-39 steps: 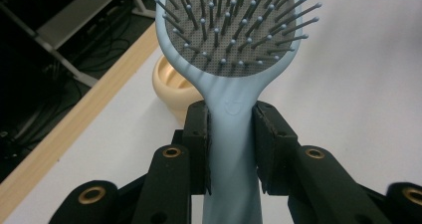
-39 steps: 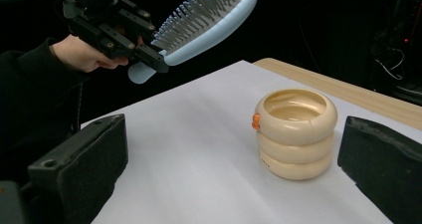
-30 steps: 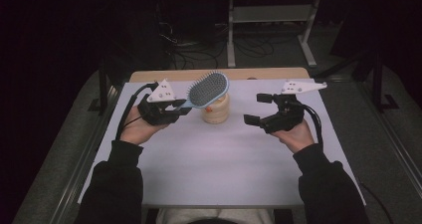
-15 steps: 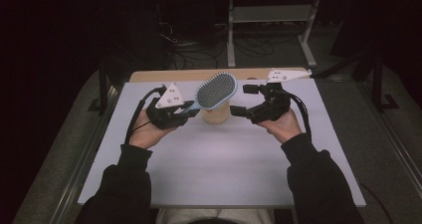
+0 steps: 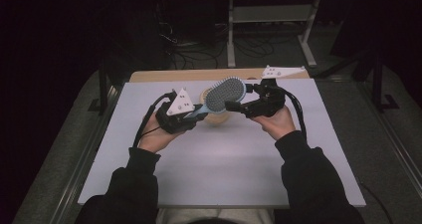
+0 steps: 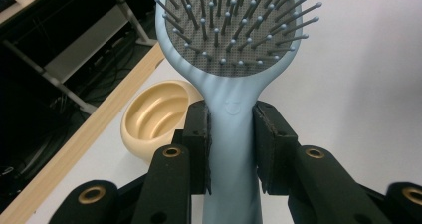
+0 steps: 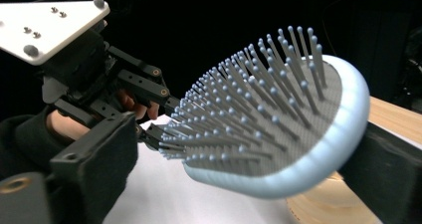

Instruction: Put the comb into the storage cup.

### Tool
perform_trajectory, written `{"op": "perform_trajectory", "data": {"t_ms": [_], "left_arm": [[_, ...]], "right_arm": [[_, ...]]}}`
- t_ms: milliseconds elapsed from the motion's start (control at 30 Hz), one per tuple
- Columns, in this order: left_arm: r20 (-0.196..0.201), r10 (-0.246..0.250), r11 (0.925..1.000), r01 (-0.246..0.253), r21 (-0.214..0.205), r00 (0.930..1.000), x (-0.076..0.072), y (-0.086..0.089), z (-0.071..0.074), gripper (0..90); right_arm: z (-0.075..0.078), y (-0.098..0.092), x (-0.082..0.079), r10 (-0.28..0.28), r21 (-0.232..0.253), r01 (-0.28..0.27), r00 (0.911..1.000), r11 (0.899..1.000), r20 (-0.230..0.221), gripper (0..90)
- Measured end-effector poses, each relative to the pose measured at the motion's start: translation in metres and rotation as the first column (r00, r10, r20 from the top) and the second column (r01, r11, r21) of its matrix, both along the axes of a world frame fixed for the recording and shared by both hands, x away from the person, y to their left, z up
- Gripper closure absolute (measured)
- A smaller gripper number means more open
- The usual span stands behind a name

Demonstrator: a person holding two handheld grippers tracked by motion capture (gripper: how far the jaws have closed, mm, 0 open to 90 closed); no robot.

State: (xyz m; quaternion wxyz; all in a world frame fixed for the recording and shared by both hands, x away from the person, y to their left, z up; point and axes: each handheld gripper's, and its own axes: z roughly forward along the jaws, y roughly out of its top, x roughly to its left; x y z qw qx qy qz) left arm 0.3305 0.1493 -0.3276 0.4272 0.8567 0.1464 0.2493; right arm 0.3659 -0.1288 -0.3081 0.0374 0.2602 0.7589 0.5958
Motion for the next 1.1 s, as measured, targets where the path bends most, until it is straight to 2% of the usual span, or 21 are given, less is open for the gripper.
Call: {"op": "perform_trajectory", "data": {"t_ms": [233, 367, 733, 833, 1100], "left_arm": [[0.033, 0.004, 1.0, -0.004, -0.009, 0.9995, -0.003, 0.001, 0.0, 70.1], [0.049, 0.0, 0.9999, 0.001, -0.017, 0.9988, -0.005, 0.002, 0.0, 70.1], [0.078, -0.002, 0.9987, 0.006, -0.05, 0.997, -0.005, 0.007, -0.003, 69.8], [0.069, 0.0, 0.9993, 0.002, -0.037, 0.9976, -0.004, 0.005, -0.006, 69.8], [0.028, -0.006, 0.9988, 0.008, -0.049, 0.9996, 0.001, 0.005, -0.009, 68.4]], "right_arm": [[0.001, -0.001, 0.005, 0.017, 0.023, -0.016, 0.9993, 1.0, -0.033, 19.9], [0.002, 0.003, 0.008, 0.018, 0.021, -0.017, 0.9985, 1.0, -0.051, 27.3], [0.012, 0.008, 0.012, 0.038, 0.025, -0.036, 0.9945, 0.999, -0.098, 36.7], [0.015, 0.009, 0.011, 0.03, -0.001, -0.031, 0.9947, 1.0, -0.098, 41.2], [0.021, 0.014, 0.009, 0.026, -0.037, -0.029, 0.9957, 0.999, -0.089, 50.3]]}}
